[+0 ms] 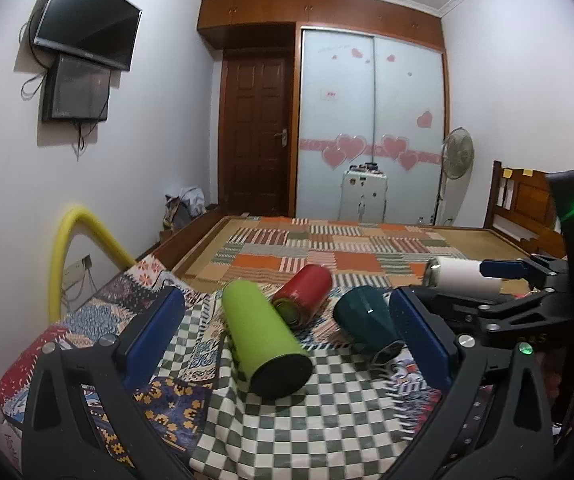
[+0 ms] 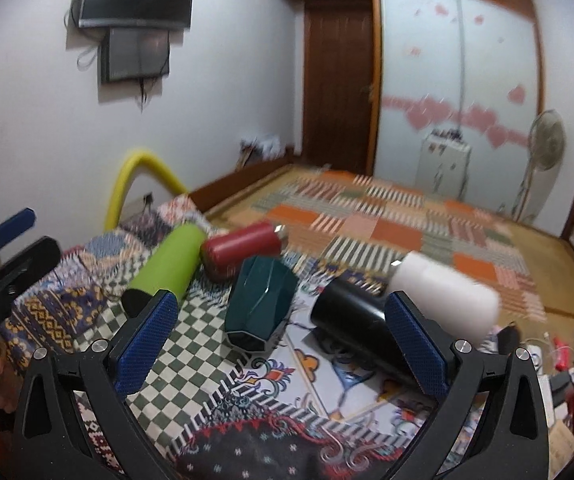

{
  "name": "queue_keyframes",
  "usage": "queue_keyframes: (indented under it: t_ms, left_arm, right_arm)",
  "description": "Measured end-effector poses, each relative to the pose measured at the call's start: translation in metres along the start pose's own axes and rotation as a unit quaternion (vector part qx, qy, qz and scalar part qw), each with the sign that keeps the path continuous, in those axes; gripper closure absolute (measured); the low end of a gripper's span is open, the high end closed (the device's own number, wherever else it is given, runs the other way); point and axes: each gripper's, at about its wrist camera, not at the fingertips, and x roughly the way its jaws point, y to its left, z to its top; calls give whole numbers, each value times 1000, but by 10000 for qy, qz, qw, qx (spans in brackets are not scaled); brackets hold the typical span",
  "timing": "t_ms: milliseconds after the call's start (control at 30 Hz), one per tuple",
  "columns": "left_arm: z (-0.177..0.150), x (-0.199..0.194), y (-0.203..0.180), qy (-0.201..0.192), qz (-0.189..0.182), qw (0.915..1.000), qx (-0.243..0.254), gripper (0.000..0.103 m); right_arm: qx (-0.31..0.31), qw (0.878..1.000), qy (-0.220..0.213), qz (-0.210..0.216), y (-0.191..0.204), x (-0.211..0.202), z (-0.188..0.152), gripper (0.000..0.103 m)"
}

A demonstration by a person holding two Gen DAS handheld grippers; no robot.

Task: Flip cup upright
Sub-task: 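Move the right tool to the dark green cup and close around it, then lift the dark green cup with the right tool and turn it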

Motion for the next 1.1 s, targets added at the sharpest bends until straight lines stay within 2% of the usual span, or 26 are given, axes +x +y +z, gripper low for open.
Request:
queue_keyframes:
  t_ms: [200,400,733,967,1067,1100]
  left_arm:
    - [-11,25,19,288,-8,9994,-215,0]
    - [-18,33,26,337,-22,9991,-249,0]
    - [-24,38,31,394,-42,9988,-276,0]
    - [-29,43,37,440,-40,9985,-329,0]
    - [-29,44,37,443,-47,9985,-331,0]
    - [-29,44,37,441,-50,9985,-330,0]
  right_arm:
    - [-185,9973,688,159,6,49,5,1]
    - [-192,9913,1251,369,11,86,10,4]
    - [-309,9781,2039,283,13,130,13,10]
    - [-252,9756,2168,237,17,142,15,14]
    - [-403,9750,2181,142,19,144,16,30]
    - [-400,9747,2193,176,18,144,16,30]
